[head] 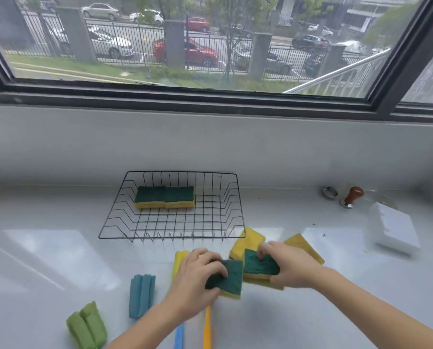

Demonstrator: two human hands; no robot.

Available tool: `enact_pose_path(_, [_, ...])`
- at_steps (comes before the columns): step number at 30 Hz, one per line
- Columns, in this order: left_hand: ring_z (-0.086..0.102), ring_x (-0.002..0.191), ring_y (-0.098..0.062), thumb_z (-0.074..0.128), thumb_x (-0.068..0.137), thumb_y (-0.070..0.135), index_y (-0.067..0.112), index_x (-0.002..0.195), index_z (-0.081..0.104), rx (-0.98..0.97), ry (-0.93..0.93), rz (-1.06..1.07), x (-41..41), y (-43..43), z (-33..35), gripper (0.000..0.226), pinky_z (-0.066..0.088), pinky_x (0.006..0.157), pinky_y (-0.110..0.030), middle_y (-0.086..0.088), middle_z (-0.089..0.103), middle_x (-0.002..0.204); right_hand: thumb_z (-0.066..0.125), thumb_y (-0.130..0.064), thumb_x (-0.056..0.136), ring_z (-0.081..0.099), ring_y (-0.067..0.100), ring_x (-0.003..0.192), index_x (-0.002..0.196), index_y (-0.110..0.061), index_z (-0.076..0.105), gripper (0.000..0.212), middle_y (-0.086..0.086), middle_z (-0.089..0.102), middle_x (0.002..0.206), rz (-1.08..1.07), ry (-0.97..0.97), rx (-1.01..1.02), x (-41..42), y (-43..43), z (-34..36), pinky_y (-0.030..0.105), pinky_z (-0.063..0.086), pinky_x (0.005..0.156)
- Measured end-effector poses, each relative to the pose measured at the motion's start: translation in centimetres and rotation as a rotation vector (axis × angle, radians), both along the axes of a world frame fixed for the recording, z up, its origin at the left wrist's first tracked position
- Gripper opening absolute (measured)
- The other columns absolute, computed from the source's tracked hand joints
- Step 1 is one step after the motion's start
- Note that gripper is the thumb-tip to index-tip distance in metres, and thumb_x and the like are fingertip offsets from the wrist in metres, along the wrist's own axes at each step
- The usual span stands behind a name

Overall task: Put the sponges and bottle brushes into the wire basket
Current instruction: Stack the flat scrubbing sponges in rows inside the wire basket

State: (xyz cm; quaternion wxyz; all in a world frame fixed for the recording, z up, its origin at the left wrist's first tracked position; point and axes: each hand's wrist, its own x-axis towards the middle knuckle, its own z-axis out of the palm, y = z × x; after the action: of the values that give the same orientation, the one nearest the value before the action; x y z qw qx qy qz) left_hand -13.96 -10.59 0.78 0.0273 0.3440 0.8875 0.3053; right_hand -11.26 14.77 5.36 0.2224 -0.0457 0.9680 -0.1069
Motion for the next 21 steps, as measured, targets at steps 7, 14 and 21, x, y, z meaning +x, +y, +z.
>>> enact_pose_path(7, [0.041, 0.108, -0.011, 0.074, 0.066, 0.012, 0.027, 0.091, 0.064, 0.158, 0.001, 0.181, -10.4, -5.0, 3.1, 0.03, 0.035, 0.093, -0.027, 0.013, 0.055, 0.107, 0.063, -0.023, 0.072, 0.046, 0.02, 0.102, 0.109, -0.029, 0.046, 0.042, -0.006, 0.055, 0.11, -0.007, 0.281, -0.112, -11.9, -4.4, 2.0, 0.038, 0.046, 0.08])
enact_pose_path(14, [0.042, 0.103, -0.012, 0.077, 0.068, 0.02, 0.031, 0.089, 0.063, 0.083, -0.093, 0.224, -15.7, -6.2, 1.8, 0.028, 0.039, 0.087, -0.031, 0.014, 0.051, 0.104, 0.061, -0.017, 0.077, 0.044, 0.025, 0.115, 0.117, -0.024, 0.047, 0.043, 0.0, 0.055, 0.119, 0.005, 0.27, 0.009, -20.5, -6.3, -2.0, 0.051, 0.024, 0.11])
enact_pose_path(21, [0.04, 0.102, -0.009, 0.077, 0.068, 0.017, 0.033, 0.089, 0.061, 0.139, -0.165, 0.269, -18.8, -6.2, -0.7, 0.031, 0.037, 0.086, -0.027, 0.016, 0.05, 0.105, 0.062, -0.005, 0.078, 0.041, 0.029, 0.123, 0.124, -0.023, 0.045, 0.052, 0.004, 0.051, 0.125, 0.04, 0.341, 0.209, -24.9, -7.0, -7.8, 0.06, 0.013, 0.113])
